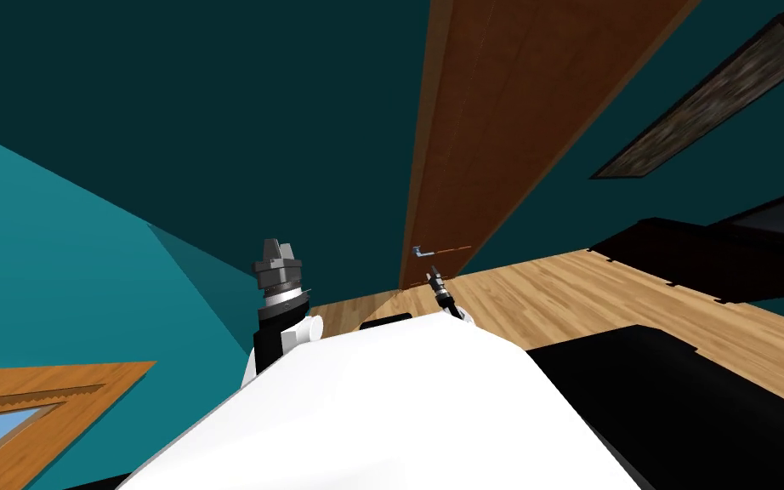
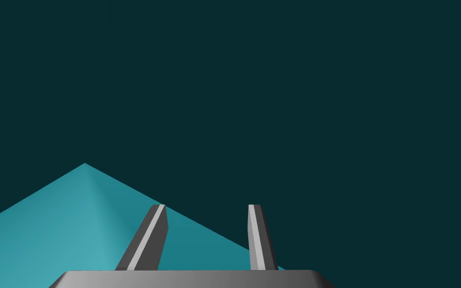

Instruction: Pull the door open

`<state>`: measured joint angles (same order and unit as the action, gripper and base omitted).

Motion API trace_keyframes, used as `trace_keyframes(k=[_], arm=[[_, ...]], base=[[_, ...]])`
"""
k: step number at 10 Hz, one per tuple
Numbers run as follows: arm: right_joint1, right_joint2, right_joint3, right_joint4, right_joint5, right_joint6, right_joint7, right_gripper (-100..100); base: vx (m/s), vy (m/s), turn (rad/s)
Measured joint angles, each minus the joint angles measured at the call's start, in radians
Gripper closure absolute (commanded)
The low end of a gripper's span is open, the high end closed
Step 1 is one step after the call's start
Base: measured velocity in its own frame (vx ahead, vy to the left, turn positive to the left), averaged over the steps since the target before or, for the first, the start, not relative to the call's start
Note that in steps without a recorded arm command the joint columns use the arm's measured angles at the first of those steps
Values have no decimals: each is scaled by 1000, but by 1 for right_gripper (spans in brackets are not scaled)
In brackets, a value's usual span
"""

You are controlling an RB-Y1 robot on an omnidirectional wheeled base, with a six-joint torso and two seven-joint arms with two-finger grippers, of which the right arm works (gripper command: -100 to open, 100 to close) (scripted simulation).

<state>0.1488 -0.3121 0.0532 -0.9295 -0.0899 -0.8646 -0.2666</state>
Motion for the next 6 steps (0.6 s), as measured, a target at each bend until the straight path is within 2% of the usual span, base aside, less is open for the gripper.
trace_keyframes(k=[4,6], arm=[[-34,-20,0,114,0,-28,-10,-100],[-40,-29,0,146,0,-33,-14,-100]], base=[[59,-50,78],[38,-24,31]])
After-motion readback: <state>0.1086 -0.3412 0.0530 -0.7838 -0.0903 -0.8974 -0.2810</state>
